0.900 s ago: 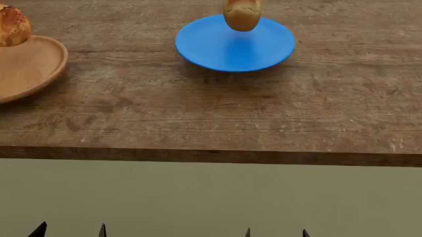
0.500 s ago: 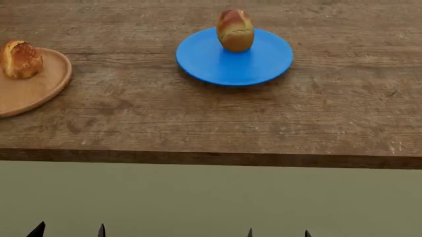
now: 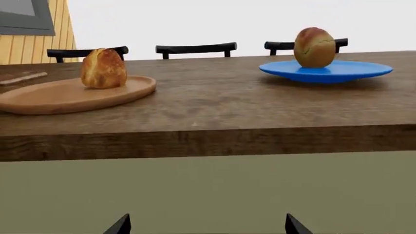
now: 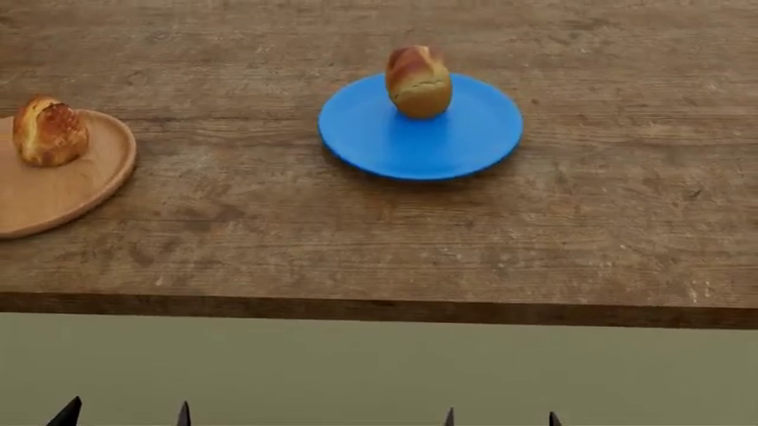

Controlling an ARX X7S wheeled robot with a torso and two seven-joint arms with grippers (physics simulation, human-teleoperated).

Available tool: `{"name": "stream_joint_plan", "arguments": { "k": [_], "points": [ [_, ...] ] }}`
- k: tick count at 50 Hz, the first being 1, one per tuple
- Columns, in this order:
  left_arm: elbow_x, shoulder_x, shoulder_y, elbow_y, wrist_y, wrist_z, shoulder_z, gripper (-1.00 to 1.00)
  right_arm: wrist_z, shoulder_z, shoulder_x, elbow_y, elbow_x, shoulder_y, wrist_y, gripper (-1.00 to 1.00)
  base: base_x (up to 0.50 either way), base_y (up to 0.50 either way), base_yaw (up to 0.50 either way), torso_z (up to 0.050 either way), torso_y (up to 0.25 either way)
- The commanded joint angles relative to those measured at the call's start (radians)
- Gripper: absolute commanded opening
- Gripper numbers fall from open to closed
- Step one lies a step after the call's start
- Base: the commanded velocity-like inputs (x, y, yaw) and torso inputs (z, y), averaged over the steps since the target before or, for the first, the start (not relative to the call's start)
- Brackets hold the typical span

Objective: Place all breads on the cutting board.

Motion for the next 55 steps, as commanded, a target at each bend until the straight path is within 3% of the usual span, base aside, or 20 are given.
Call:
{"name": "stream_joint_plan", "arguments": {
  "k": [1,12,37,44,47,50,55],
  "points": [
    [-0.002,-0.014,0.002,0.008,-0.004,-0.022,0.021,1.0,0.022,-0.015,0.012,0.004,0.009,0.002,-0.002,1.0,0.0,0.0,0.0,0.05,0.0],
    [-0.032,-0.03,0.0,-0.004,0.025,-0.012,0.038,1.0,0.028,-0.037,0.028,0.004,0.016,0.002,-0.013,1.0,0.0,0.0,0.0,0.048,0.0],
    [-0.06,-0.047,-0.012,-0.016,0.007,-0.042,0.056,1.0,0.049,-0.07,0.052,0.007,0.027,0.002,-0.028,1.0,0.0,0.41,0.0,0.0,0.0],
    [-0.062,-0.052,-0.012,0.0,-0.023,-0.057,0.061,1.0,0.046,-0.056,0.059,-0.028,0.078,-0.002,0.007,1.0,0.0,0.02,0.0,0.0,0.0],
    [-0.047,-0.058,-0.021,0.054,-0.123,-0.089,0.059,1.0,0.085,-0.047,0.094,-0.203,0.054,-0.008,0.161,1.0,0.0,0.0,0.0,0.0,0.0],
    [-0.093,-0.084,-0.03,0.24,-0.311,-0.099,0.03,1.0,0.084,-0.02,0.11,-0.277,0.107,0.013,0.26,1.0,0.0,0.0,0.0,0.0,0.0],
    [-0.173,-0.125,-0.124,0.607,-0.769,-0.13,-0.017,1.0,0.128,0.027,0.164,-0.528,0.224,0.125,0.588,1.0,0.0,0.0,0.0,0.0,0.0]
  ]
}}
